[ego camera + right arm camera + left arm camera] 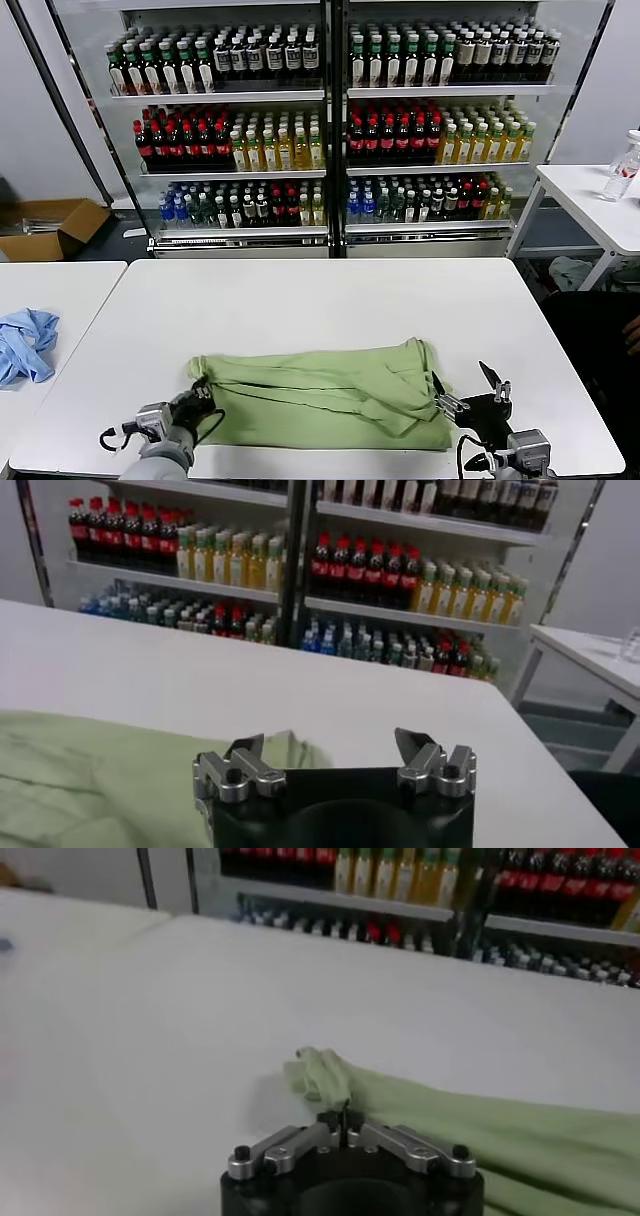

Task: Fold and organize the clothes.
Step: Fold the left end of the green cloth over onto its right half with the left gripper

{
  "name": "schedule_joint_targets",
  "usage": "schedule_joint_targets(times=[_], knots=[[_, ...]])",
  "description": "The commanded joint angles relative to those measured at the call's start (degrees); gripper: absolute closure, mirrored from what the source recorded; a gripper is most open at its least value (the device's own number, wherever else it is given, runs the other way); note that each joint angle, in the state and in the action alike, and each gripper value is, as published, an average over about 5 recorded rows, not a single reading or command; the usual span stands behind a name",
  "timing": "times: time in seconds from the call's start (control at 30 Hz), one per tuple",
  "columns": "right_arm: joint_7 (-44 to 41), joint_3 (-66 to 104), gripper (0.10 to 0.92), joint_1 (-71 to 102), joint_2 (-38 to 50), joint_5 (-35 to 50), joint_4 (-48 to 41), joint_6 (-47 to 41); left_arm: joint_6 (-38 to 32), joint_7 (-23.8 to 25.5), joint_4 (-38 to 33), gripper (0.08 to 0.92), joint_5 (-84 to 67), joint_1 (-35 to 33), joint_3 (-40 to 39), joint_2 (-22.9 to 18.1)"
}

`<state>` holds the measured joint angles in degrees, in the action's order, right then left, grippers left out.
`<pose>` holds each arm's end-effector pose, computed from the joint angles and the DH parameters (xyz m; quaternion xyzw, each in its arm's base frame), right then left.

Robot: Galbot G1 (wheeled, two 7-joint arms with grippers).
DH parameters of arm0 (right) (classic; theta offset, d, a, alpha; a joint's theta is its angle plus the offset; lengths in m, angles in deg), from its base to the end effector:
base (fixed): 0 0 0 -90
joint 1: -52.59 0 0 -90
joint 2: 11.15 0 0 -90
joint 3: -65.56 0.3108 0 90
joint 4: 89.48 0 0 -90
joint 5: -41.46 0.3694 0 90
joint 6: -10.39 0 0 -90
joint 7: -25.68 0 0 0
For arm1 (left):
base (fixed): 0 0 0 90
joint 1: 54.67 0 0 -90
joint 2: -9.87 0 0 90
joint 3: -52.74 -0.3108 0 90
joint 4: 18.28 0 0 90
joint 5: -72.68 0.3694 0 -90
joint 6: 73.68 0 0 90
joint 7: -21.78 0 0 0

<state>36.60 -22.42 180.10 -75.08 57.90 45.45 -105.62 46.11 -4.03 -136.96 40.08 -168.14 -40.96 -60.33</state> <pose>0.1825 -0.0302 -0.1915 0.0380 -0.9810 0.0880 0.1690 0.2438 0.0256 -0.2505 0.0729 -0.9608 0.0508 0.2627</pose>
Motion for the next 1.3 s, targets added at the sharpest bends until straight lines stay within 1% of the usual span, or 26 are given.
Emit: schedule_joint_targets(times=[0.03,0.1,0.17,0.2,0.27,0.37,0.47,0.53,0.63,0.77,0.93,1.07,1.3], knots=[[0.17,0.12,0.202,-0.08,-0.6,-1.31,0.78,0.32,2.37,1.11,-2.1,0.913,8.62,0.54,13.07,10.94],[0.16,0.11,0.203,-0.17,-0.68,-1.54,1.23,0.25,2.68,2.39,-0.2,0.913,8.43,-0.29,18.12,14.49],[0.12,0.44,0.203,-0.4,-0.54,-1.59,1.61,0.22,2.57,3.38,0.78,0.913,6.94,-1.16,21.37,16.82],[0.11,0.76,0.203,-0.59,-0.44,-1.54,1.78,0.2,2.67,3.55,0.33,0.913,5.3,-1.55,22.07,17.34],[0.12,1.51,0.203,-1.07,-0.25,-1.37,2.02,0.11,2.93,3.08,-2.89,0.913,0.0,-2.22,21.37,17.16],[0.33,2.55,0.202,-1.59,-0.11,-0.99,2.33,0.02,3.3,3.27,-11.06,0.913,-8.46,-3.34,15.89,14.38],[0.55,3.39,0.203,-1.56,-0.02,-0.73,2.71,-0.17,3.29,5.17,-19.0,0.913,-14.49,-5.48,5.86,10.45],[0.55,3.71,0.203,-1.33,0.04,-0.68,2.94,-0.44,3.26,5.77,-21.18,0.913,-16.31,-6.04,-1.87,8.0],[0.52,4.08,0.202,-0.84,0.04,-0.62,3.18,-0.75,3.2,5.98,-18.78,0.913,-16.22,-3.13,-9.55,4.9],[0.55,4.47,0.203,-0.06,-0.27,-0.91,3.64,-0.8,2.53,5.88,-14.52,0.913,-16.0,2.3,-13.96,0.72],[0.64,4.22,0.202,0.38,-0.65,-1.54,3.61,-0.73,0.98,4.26,-10.18,0.913,-14.46,6.19,-17.92,-3.01],[0.66,4.3,0.203,0.37,-0.6,-1.51,3.41,-0.7,0.1,2.41,-6.1,0.913,-13.97,9.26,-19.4,-5.74],[0.69,3.76,0.202,-0.28,-0.44,-1.49,2.83,-0.78,-2.95,1.48,0.91,0.908,-10.73,13.72,-22.98,-9.33]])
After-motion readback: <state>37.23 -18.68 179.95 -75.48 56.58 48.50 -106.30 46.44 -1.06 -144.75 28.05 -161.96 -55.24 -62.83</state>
